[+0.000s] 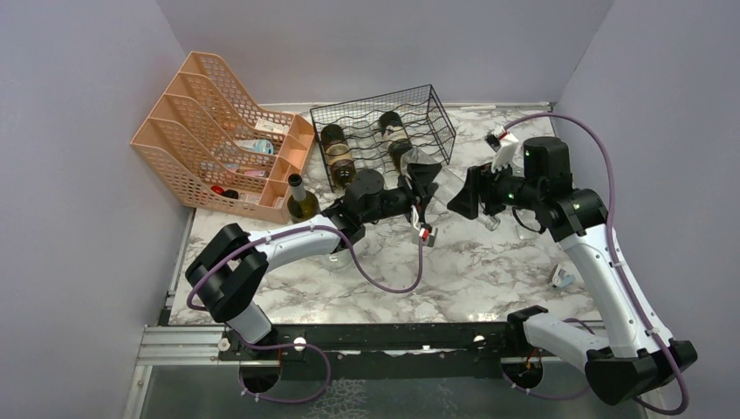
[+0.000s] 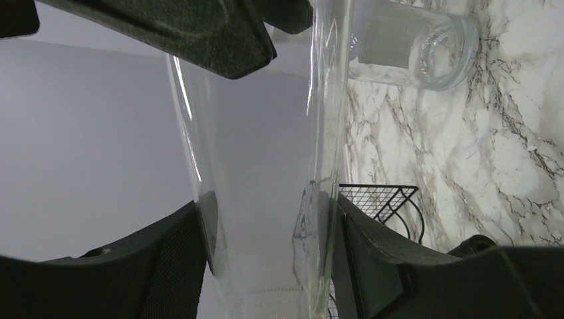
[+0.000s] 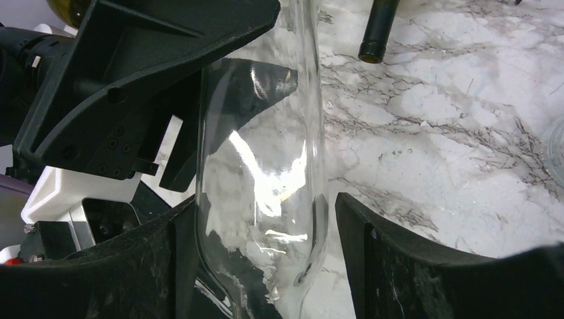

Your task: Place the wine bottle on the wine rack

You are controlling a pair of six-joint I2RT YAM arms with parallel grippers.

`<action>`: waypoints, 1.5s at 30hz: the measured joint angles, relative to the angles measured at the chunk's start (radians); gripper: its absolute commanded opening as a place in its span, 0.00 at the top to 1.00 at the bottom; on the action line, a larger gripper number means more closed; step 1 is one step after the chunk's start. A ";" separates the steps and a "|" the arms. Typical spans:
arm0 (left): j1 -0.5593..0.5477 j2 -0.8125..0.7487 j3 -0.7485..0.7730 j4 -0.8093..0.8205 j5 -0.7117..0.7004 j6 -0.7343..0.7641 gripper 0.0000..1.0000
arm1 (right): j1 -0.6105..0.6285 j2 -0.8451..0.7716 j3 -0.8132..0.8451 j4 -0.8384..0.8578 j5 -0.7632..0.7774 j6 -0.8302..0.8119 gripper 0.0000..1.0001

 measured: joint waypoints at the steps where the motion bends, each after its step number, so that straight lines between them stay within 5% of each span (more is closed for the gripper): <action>1: 0.000 0.000 0.000 -0.006 0.002 0.000 1.00 | 0.000 0.000 -0.008 0.006 -0.001 0.002 0.28; 10: 0.000 -0.002 0.005 -0.029 0.025 0.000 1.00 | 0.000 0.000 -0.053 0.050 -0.036 0.014 0.29; 12: 0.000 -0.003 0.005 -0.032 0.028 0.000 1.00 | 0.000 0.000 -0.058 0.060 -0.044 0.014 0.35; 15: 0.000 -0.004 0.007 -0.040 0.028 -0.001 1.00 | 0.001 0.000 -0.063 0.068 -0.050 0.011 0.60; 17: 0.000 -0.005 0.007 -0.048 0.028 -0.002 0.83 | 0.001 0.000 -0.065 0.069 -0.051 0.012 0.75; 20: 0.000 -0.006 0.007 -0.053 0.027 -0.003 0.38 | 0.001 0.000 -0.067 0.071 -0.051 0.014 0.92; 24: 0.000 -0.012 0.007 -0.051 0.020 -0.008 0.02 | 0.002 0.000 -0.067 0.078 -0.050 0.018 0.99; 35: -0.004 -0.074 0.007 -0.021 -0.037 -0.176 0.01 | 0.005 -0.026 -0.067 0.129 0.102 0.077 0.99; 45: -0.008 -0.140 0.037 -0.012 -0.325 -0.611 0.01 | 0.005 -0.010 -0.145 0.176 0.254 0.120 0.99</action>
